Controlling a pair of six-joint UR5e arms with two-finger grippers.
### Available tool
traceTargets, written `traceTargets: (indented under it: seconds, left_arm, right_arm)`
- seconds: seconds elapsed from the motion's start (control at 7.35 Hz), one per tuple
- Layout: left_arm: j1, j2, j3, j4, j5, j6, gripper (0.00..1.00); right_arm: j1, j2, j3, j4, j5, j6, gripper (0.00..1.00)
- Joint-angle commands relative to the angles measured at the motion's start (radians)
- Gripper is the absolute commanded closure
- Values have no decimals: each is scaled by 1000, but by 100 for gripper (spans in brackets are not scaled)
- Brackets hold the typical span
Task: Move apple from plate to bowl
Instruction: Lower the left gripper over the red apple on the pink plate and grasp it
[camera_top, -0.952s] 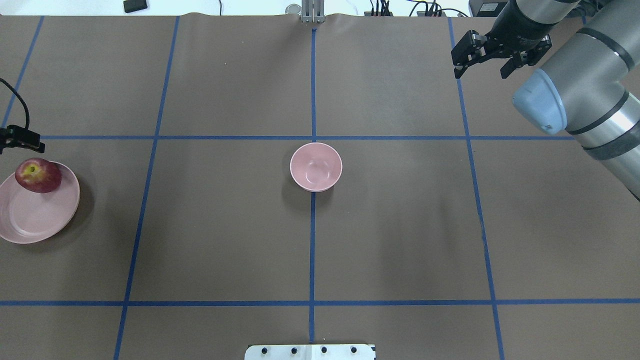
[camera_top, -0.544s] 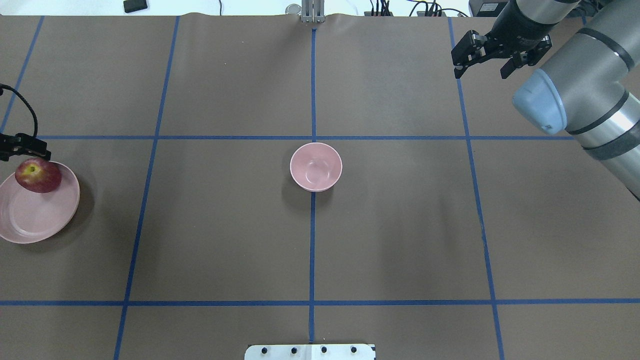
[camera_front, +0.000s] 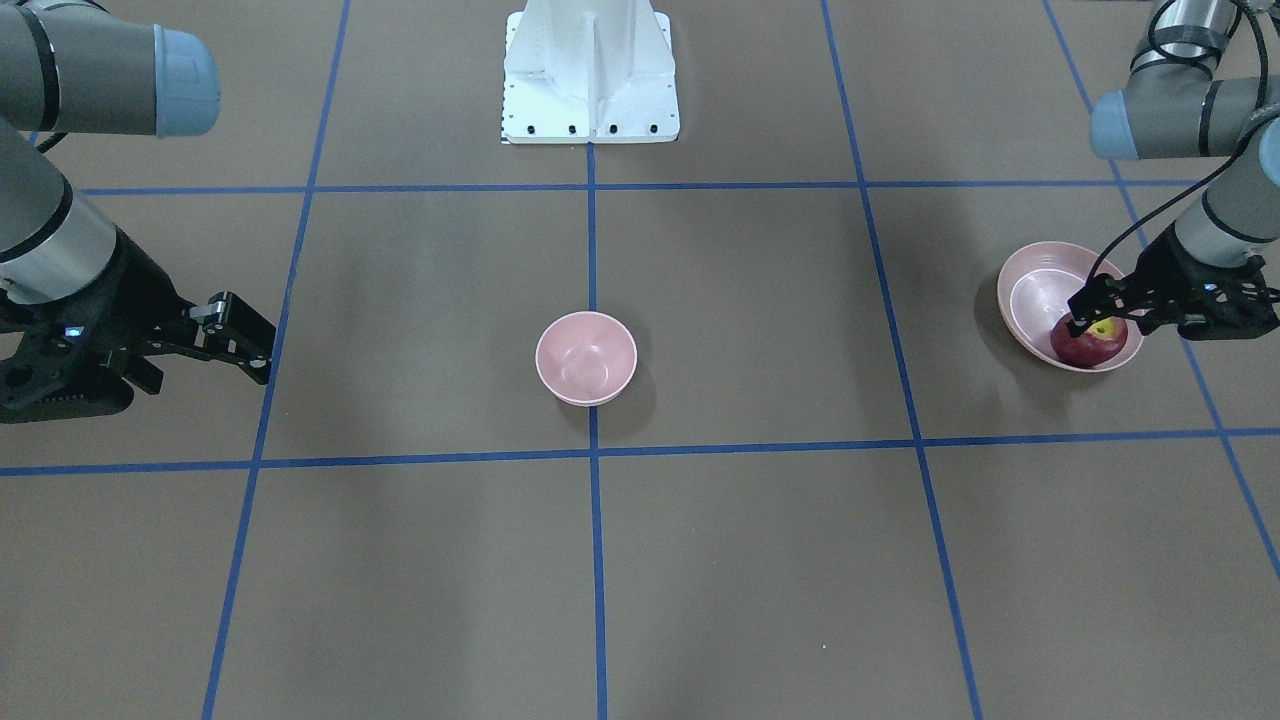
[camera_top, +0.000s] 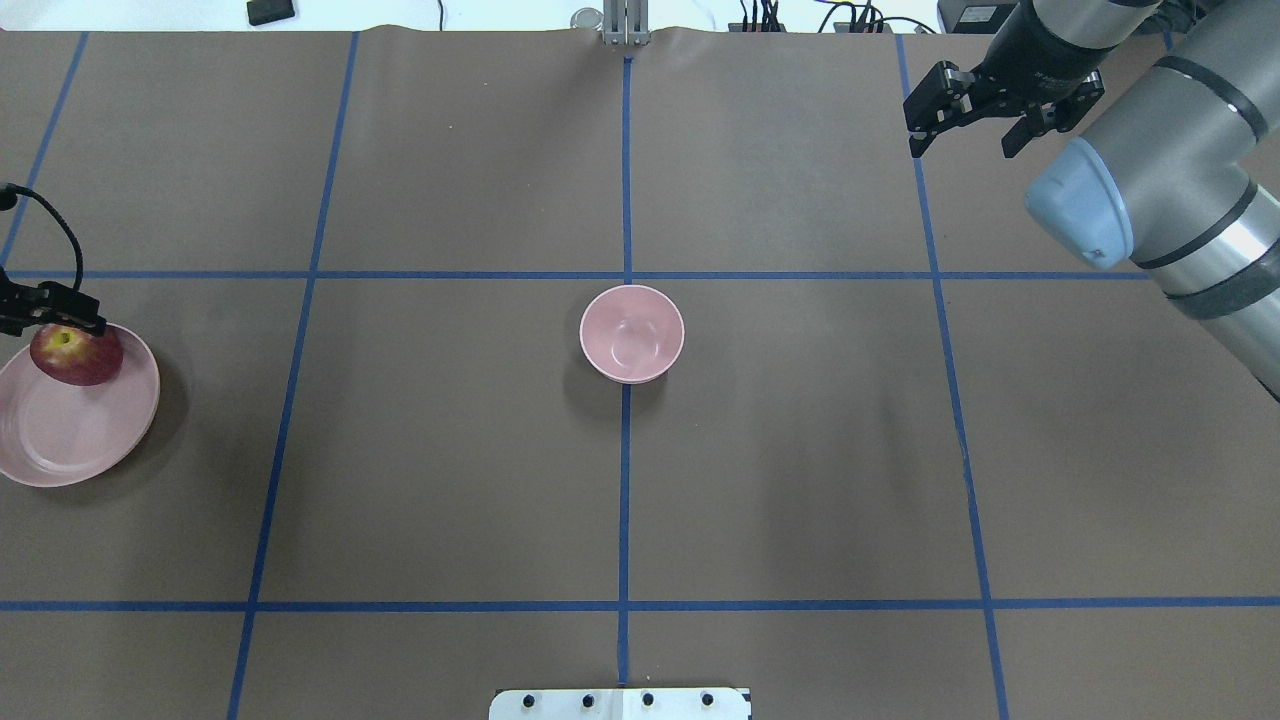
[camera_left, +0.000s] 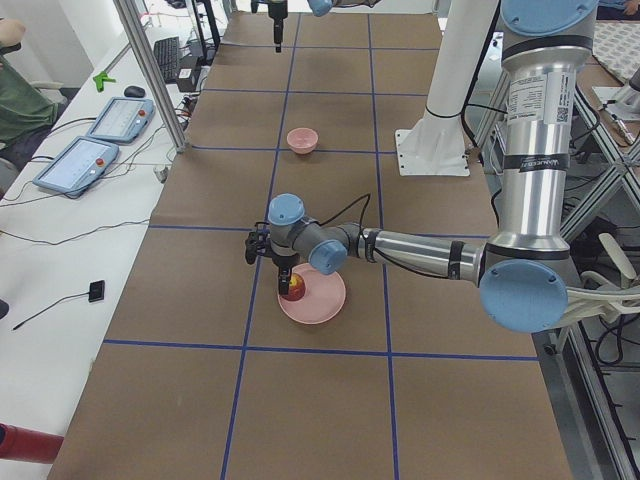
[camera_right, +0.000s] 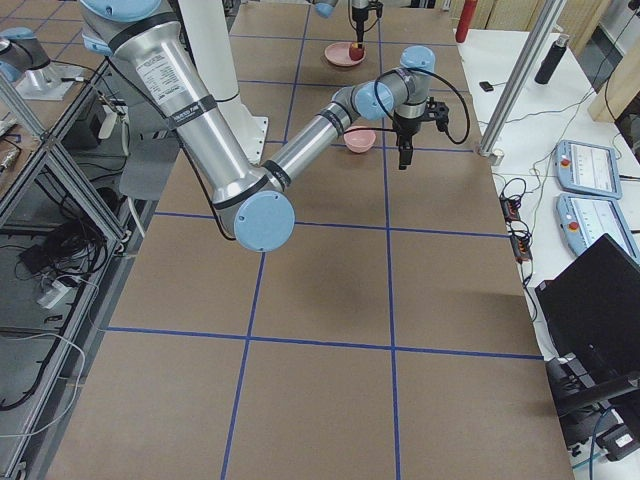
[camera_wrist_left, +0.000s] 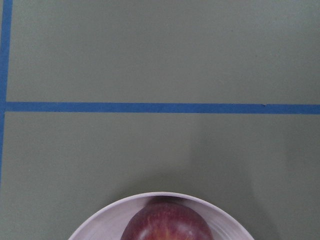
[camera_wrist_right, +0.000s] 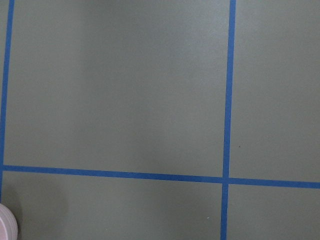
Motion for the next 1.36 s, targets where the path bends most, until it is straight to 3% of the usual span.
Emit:
traceTargets:
  seconds: [0.0, 0.68, 0.82, 0.95, 1.09, 1.22]
  left_arm:
    - [30, 1, 11, 0, 1, -2, 2]
    - [43, -5, 48, -1, 1, -4, 4]
    - [43, -9, 44, 0, 0, 1, 52]
    - [41, -11, 34, 0, 0, 3, 87]
    - [37, 3, -28, 11, -17, 4, 100]
    - [14, 4, -77, 44, -64, 4, 100]
  right_arm:
    - [0, 0, 0, 1, 0, 0, 0]
    - [1, 0, 0, 1, 2, 0, 0]
    - [1, 0, 0, 1, 2, 0, 0]
    - [1, 0, 0, 1, 2, 0, 0]
    - [3, 0, 2, 1, 2, 0, 0]
    - [6, -2, 2, 1, 15, 0, 0]
